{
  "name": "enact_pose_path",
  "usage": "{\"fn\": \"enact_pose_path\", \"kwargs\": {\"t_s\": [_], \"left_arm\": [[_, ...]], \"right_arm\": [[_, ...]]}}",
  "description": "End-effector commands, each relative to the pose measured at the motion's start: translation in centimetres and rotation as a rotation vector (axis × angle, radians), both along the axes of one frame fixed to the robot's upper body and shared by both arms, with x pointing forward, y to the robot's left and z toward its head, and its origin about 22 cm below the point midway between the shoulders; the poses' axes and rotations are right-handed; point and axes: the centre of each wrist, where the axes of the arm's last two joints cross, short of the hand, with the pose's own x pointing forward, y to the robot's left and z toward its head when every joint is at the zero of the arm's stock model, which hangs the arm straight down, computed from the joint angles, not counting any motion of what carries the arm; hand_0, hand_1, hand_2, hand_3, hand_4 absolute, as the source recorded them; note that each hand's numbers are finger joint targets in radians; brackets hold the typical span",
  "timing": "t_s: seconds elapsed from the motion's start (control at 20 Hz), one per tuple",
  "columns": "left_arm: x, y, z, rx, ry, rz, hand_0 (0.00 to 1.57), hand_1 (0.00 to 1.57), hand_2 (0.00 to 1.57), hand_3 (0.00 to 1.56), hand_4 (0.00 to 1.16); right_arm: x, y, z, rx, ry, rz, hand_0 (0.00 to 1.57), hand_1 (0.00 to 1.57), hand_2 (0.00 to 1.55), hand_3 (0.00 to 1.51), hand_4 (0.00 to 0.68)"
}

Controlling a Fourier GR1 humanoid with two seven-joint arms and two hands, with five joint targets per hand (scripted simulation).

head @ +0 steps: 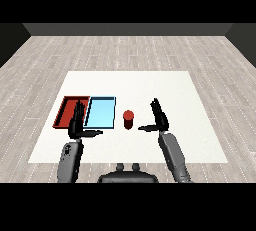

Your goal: Pick the red can and put it in the red box

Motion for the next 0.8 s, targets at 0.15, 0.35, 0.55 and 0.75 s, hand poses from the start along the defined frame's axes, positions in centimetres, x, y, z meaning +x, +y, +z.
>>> {"fn": "enact_pose_path", "kwargs": {"t_s": [0.15, 0.35, 0.55, 0.75], "left_arm": [[-0.2, 0.1, -0.2, 0.001, -0.007, -0.004, 0.00, 0.00, 0.00, 0.00, 0.00], [-1.1, -0.7, 0.6, -0.029, -0.002, -0.013, 0.00, 0.00, 0.00, 0.00, 0.00], [0.0, 1.4, 1.4, -0.016, 0.007, -0.025, 0.00, 0.00, 0.00, 0.00, 0.00], [-1.7, 1.6, 2.5, -0.022, 0.005, -0.039, 0.00, 0.00, 0.00, 0.00, 0.00]], "right_arm": [[1.1, 3.5, -1.0, 0.003, 0.011, 0.012, 0.00, 0.00, 0.00, 0.00, 0.000], [-1.6, 4.9, -2.1, 0.033, 0.038, 0.025, 0.00, 0.00, 0.00, 0.00, 0.000], [0.1, 5.0, -4.4, 0.045, 0.033, 0.026, 0.00, 0.00, 0.00, 0.00, 0.000], [1.6, 6.8, -2.7, 0.048, 0.039, 0.051, 0.00, 0.00, 0.00, 0.00, 0.000]]}}
